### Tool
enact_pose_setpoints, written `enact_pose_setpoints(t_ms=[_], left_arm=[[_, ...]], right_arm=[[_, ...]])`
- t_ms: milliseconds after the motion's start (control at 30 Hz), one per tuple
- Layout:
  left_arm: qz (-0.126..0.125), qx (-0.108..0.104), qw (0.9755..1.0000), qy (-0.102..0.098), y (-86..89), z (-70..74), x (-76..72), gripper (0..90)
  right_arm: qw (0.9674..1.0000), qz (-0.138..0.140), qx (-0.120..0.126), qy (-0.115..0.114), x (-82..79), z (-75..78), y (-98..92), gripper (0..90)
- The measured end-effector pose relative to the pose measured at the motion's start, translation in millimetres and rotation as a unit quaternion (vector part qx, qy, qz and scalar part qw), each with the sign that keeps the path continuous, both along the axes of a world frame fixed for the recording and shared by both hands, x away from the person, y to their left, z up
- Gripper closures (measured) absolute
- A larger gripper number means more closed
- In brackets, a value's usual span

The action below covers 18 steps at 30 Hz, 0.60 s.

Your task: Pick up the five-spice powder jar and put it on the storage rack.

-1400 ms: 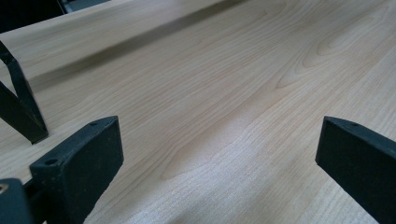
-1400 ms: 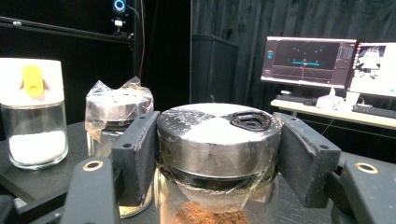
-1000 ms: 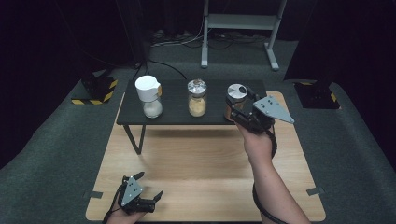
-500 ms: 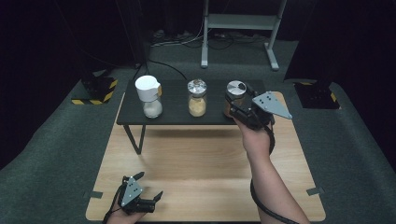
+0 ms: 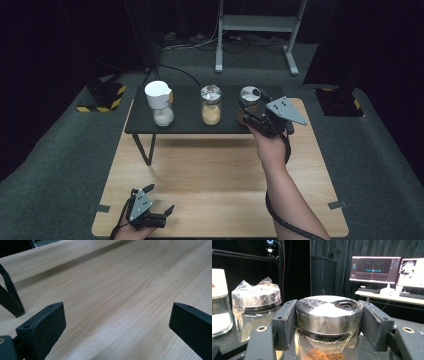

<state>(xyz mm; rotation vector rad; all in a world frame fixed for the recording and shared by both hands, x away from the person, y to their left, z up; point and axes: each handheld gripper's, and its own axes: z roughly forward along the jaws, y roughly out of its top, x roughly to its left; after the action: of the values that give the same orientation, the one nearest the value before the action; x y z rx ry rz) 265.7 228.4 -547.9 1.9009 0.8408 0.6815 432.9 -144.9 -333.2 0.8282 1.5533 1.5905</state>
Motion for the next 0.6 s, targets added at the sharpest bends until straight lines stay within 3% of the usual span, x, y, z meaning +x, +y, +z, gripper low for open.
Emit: enact_pose_setpoints(t_ms=[600], left_arm=[[0.001, 0.0, 1.0, 0.0, -0.1, 0.0, 0.0, 1.1]], right_arm=[[0.9999, 0.0, 0.012, 0.01, 4.3, -2.7, -2.2, 33.8]])
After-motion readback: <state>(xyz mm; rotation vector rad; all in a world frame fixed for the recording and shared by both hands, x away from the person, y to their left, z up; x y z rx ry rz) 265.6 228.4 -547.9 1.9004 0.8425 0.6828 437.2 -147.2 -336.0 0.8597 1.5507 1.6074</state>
